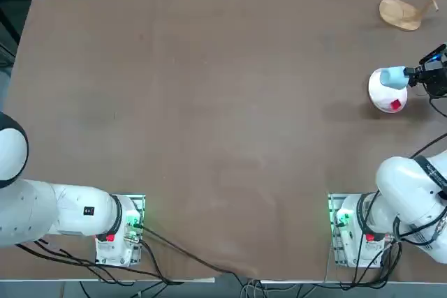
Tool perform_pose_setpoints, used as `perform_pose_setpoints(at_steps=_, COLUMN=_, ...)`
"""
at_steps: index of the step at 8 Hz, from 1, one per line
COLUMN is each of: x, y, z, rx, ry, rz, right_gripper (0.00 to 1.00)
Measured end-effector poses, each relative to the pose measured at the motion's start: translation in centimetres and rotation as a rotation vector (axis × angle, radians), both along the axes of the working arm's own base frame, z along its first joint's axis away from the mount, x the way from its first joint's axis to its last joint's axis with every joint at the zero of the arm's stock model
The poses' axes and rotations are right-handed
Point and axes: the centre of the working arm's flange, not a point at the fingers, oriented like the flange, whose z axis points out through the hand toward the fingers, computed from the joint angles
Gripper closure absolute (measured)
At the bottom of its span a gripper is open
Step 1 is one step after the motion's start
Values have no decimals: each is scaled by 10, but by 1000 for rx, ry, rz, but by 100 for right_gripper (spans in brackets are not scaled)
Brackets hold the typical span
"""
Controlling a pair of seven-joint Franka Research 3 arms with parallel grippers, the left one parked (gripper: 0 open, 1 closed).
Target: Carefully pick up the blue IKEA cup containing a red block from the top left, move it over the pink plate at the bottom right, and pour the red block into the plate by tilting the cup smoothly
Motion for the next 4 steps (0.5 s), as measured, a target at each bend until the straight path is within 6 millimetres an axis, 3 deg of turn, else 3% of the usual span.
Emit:
perform_pose_setpoints(at_steps=2, x=11, y=-6, z=-5, rx=-117, ry=-2, rz=-6, right_gripper=97)
perform_pose_setpoints(at_steps=4, x=43, y=1, z=8, rx=-257, ry=23, rz=-2, right_gripper=97)
